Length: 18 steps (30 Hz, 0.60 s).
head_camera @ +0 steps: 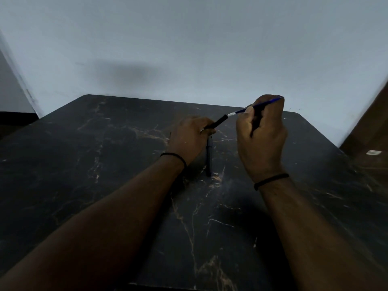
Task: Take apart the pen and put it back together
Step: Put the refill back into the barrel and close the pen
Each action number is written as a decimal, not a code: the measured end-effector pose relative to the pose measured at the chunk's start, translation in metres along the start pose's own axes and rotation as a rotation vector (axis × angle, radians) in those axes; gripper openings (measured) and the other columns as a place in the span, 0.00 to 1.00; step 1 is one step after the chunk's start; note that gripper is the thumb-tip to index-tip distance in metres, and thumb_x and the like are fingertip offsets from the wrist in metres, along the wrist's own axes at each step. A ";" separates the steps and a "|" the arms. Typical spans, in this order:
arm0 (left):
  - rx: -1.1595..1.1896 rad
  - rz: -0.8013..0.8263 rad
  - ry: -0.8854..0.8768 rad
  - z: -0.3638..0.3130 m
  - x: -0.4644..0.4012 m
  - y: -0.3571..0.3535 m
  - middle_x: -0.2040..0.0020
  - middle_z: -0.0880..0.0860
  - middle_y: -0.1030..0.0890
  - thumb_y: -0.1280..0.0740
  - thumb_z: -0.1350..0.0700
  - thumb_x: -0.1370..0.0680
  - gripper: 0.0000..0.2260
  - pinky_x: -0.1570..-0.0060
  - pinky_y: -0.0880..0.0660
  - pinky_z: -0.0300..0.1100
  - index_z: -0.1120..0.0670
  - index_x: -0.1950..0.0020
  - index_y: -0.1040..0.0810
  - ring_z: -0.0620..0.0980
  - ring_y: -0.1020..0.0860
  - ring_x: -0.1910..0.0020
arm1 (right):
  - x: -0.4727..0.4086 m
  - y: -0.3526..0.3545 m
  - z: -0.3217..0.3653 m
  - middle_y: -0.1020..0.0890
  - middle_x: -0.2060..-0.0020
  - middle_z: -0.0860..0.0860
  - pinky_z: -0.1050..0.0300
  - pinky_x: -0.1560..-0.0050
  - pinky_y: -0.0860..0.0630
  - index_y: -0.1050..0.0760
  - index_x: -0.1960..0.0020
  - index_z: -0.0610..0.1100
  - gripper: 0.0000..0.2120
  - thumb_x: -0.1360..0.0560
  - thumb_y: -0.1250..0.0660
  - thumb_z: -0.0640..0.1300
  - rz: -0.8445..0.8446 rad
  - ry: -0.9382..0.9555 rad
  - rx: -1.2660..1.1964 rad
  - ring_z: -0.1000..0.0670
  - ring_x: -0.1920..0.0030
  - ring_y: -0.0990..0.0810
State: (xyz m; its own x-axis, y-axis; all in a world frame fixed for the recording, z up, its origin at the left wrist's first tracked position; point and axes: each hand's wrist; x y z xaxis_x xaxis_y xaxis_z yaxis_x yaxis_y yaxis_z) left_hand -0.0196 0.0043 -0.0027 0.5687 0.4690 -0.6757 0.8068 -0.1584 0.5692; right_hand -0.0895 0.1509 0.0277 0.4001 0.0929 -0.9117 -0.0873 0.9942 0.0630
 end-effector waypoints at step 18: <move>0.133 0.079 -0.022 -0.008 0.001 -0.004 0.53 0.51 0.16 0.31 0.52 0.23 0.07 0.53 0.22 0.49 0.52 0.47 0.17 0.48 0.20 0.56 | 0.002 -0.006 -0.005 0.22 0.58 0.51 0.69 0.63 0.34 0.25 0.46 0.42 0.09 0.21 0.34 0.48 0.263 -0.200 0.067 0.54 0.61 0.26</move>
State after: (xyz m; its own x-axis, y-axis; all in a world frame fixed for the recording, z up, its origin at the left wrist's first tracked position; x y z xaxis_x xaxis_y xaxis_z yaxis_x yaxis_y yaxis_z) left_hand -0.0234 0.0124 -0.0018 0.6334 0.4318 -0.6422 0.7728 -0.3085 0.5547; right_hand -0.0927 0.1450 0.0237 0.5437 0.3486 -0.7634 -0.1540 0.9356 0.3176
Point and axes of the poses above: each hand's wrist, its own x-axis away from the middle knuckle, its own y-axis out of the back of the hand, z = x × y
